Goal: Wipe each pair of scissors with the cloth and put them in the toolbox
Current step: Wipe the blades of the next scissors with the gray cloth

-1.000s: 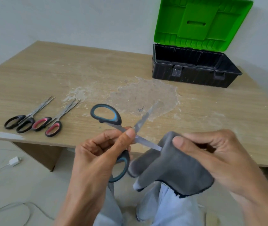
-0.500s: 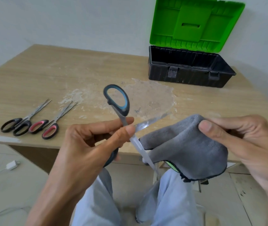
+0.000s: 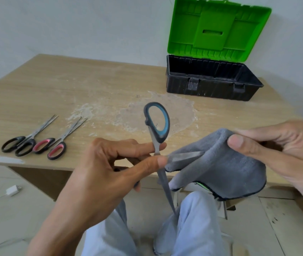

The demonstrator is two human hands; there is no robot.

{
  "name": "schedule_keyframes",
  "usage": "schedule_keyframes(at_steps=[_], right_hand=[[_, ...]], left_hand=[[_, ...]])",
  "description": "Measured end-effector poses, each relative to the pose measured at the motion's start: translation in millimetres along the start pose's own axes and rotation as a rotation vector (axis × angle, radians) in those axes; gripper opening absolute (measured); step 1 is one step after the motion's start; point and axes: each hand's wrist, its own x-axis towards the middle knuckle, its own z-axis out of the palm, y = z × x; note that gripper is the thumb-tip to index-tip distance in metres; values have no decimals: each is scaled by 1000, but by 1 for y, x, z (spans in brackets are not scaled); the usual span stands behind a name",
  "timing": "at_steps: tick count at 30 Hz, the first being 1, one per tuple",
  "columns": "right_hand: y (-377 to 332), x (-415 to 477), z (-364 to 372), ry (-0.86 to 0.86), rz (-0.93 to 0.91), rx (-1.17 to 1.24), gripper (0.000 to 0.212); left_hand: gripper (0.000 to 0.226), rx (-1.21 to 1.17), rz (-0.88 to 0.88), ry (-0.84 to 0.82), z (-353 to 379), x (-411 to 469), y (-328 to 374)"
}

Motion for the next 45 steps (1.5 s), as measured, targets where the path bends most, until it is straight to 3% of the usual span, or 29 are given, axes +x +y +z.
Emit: schedule_keyframes(at_steps=[2, 9, 16, 20, 34, 38, 45], right_hand=[[-1, 1, 0, -54, -6, -38, 14], [-5, 7, 2, -201, -6, -163, 31], [-16, 9, -2, -207, -68, -187, 12], [-23, 8, 7, -270, -42, -179, 19], [-46, -16, 12, -221, -154, -334, 13], [-47, -22, 14, -76, -284, -350, 11], [-43, -19, 23, -153, -391, -337, 8]], left_hand=[[22, 23, 15, -4, 1, 1, 1], [23, 53, 43, -79, -3, 3, 4], [21, 61, 46, -110, -1, 5, 6], [21, 66, 48, -114, 3, 5, 8], [22, 179, 147, -56, 13, -20, 19], [22, 161, 150, -32, 9, -27, 20], [18, 149, 162, -54, 9, -32, 17]])
